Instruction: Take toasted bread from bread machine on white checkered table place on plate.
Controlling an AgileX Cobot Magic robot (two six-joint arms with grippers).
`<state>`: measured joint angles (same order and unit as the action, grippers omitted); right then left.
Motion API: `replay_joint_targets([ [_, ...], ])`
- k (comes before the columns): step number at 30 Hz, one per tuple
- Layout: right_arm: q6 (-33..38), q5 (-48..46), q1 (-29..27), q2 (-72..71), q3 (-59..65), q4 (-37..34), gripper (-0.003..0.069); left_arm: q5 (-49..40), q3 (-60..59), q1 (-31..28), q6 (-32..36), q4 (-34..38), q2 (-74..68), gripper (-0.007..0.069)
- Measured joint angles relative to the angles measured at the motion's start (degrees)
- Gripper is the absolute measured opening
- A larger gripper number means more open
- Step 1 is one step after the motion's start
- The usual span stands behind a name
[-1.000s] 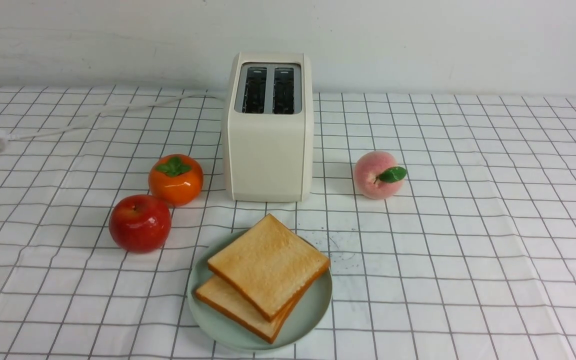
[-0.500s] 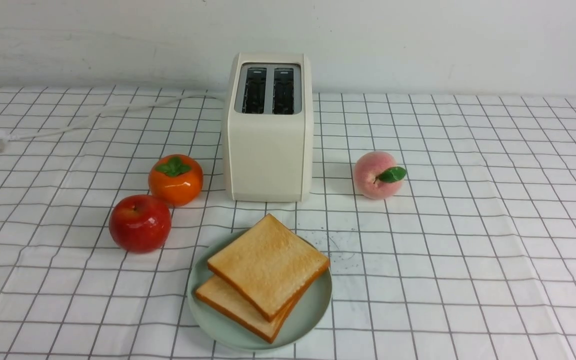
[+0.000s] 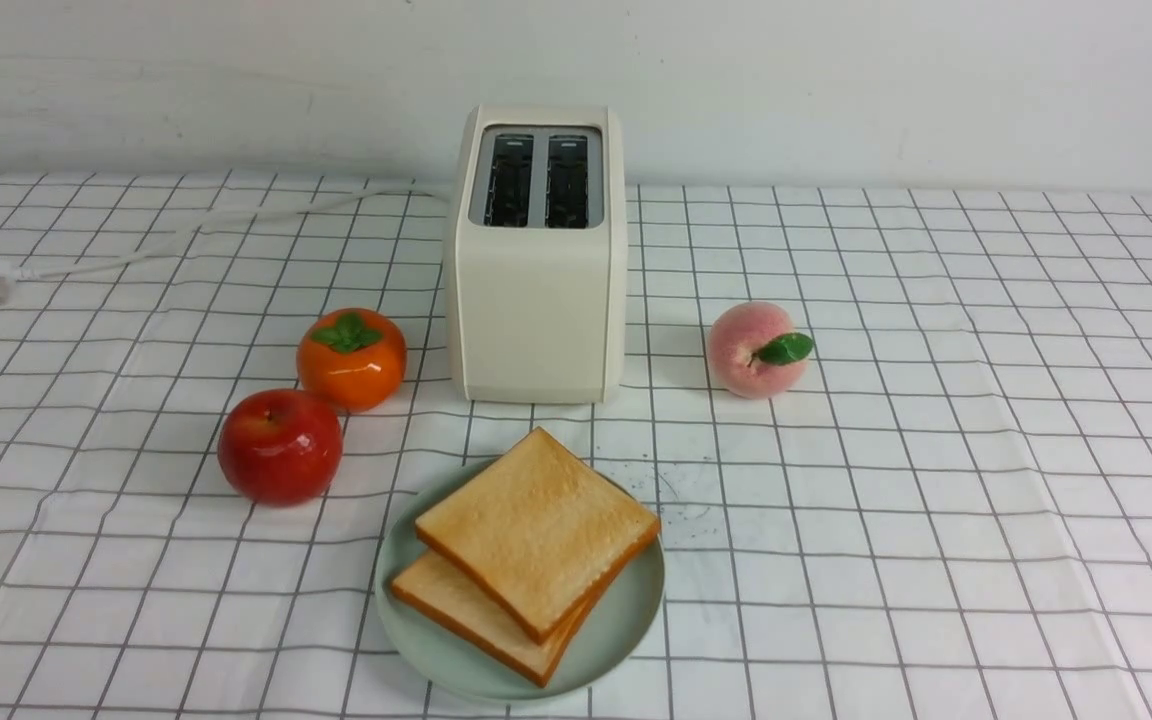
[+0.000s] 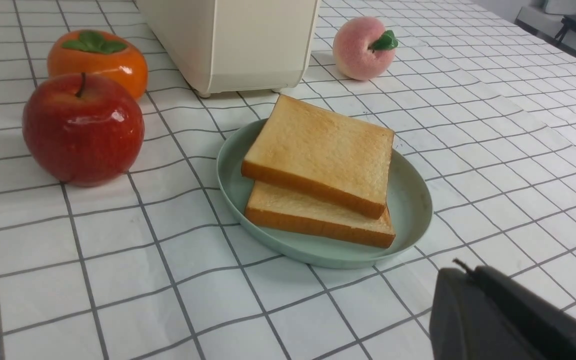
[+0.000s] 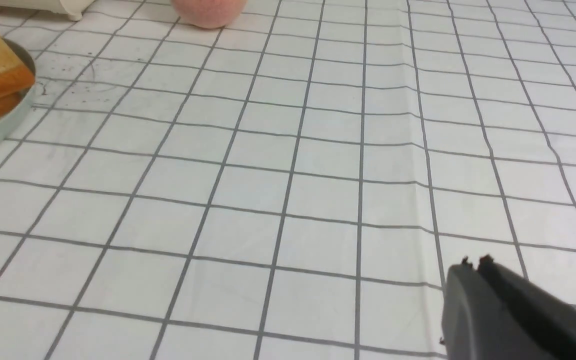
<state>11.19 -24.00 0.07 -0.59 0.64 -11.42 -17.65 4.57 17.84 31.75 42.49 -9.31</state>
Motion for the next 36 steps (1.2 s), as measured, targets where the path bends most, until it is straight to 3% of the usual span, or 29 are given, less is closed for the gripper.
replay_joint_targets([
  [36, -0.1, 0.4, 0.0, 0.0, 0.1, -0.4, 0.0026, 2.3, 0.0, 0.0, -0.5, 0.2, 0.0, 0.0017],
])
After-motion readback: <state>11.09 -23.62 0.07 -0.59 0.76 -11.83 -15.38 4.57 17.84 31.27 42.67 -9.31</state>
